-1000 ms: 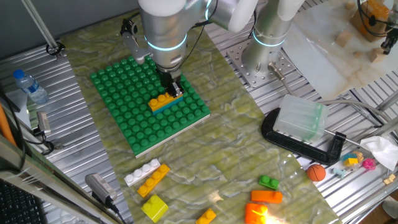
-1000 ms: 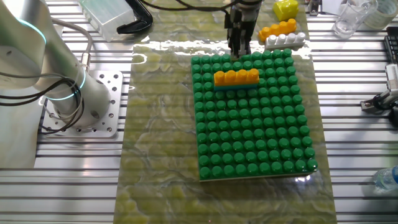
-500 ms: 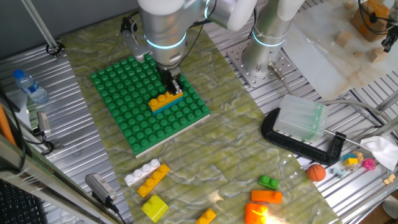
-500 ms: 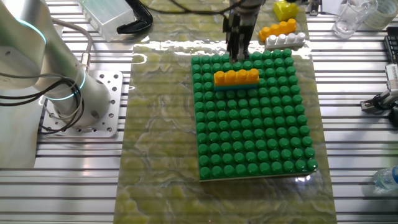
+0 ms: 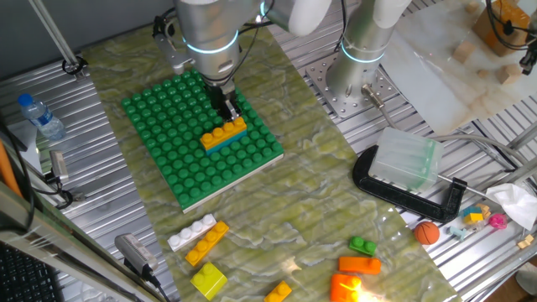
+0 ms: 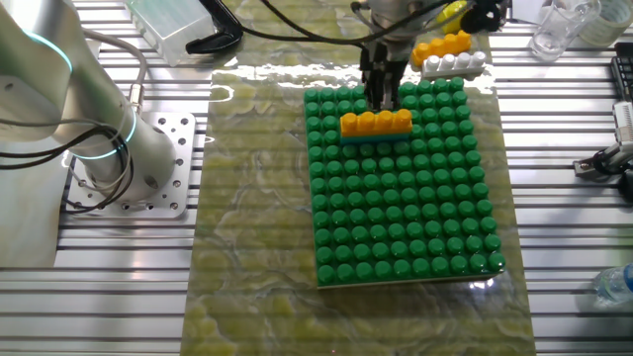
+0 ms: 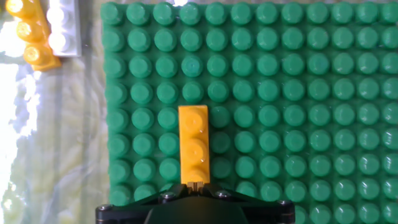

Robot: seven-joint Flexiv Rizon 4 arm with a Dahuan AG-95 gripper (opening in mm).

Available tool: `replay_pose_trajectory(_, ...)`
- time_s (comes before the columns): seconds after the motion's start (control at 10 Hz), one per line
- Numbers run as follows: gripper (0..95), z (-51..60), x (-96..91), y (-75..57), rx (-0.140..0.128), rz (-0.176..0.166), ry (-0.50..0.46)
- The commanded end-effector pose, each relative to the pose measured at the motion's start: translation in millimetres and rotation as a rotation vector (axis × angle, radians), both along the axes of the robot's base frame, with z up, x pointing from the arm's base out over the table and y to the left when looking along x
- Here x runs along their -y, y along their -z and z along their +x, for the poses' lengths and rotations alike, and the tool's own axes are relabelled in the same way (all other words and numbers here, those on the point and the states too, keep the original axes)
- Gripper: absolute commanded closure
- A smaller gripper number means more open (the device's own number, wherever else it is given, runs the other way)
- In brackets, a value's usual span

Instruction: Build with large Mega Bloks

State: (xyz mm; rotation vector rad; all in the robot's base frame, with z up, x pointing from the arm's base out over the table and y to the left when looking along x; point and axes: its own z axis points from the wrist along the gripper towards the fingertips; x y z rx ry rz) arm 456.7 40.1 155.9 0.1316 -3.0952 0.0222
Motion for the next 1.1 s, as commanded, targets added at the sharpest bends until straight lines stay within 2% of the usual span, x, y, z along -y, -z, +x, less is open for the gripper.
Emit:
replay_pose_trajectory(0.1, 95.0, -4.4, 1.0, -0.3, -0.012, 0.009, -0.022)
replay_pose_trajectory(0.2, 95.0, -5.2, 0.3, 3.4, -0.020, 0.015, -0.025)
replay_pose_trajectory(0.4, 95.0, -7.6, -1.7, 13.7, -0.015, 0.017, -0.021)
replay_pose_trajectory(1.1, 95.0, -8.4, -1.5, 14.6, -0.020, 0.014, -0.027)
